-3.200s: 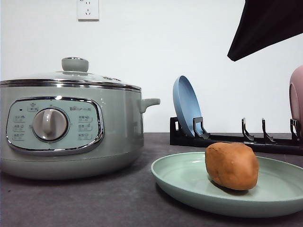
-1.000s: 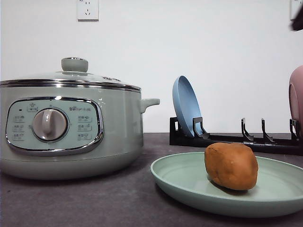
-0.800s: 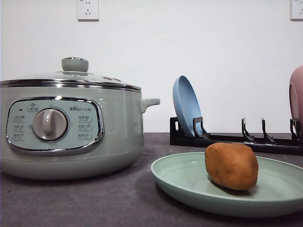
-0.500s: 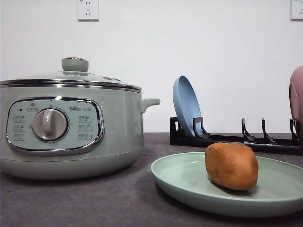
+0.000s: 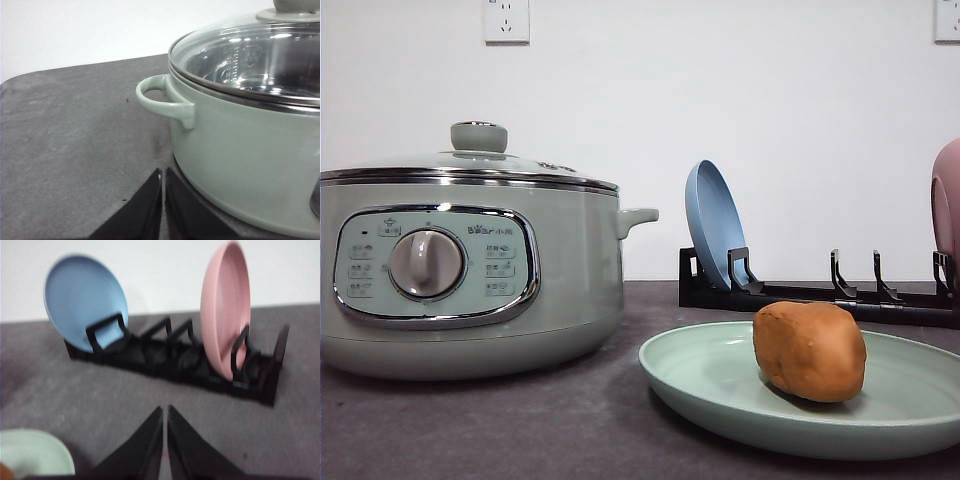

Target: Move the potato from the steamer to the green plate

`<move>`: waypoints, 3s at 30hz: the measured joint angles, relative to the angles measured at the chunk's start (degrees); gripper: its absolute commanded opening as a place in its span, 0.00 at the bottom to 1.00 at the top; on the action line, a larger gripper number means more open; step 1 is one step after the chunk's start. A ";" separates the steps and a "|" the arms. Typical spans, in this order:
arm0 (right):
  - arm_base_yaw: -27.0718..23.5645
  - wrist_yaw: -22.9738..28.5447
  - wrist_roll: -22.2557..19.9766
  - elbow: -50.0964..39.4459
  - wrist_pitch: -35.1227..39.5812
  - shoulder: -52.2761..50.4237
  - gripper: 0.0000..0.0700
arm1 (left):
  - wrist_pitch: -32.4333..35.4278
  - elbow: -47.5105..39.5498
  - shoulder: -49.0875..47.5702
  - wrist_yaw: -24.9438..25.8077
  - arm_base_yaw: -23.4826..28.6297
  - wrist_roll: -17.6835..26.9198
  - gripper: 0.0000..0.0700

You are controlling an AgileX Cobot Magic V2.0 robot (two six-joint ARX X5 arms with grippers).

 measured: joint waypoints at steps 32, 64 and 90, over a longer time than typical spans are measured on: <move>0.00 0.00 -0.03 0.04 -2.93 0.02 0.00 | 0.00 0.00 0.00 0.00 0.00 0.00 0.00; 0.00 0.00 -0.02 0.04 -2.93 0.02 0.00 | -0.01 0.00 0.00 0.00 0.00 -0.01 0.00; 0.00 0.00 -0.03 0.04 -2.92 0.02 0.00 | 0.00 0.00 0.00 0.00 0.00 -0.02 0.00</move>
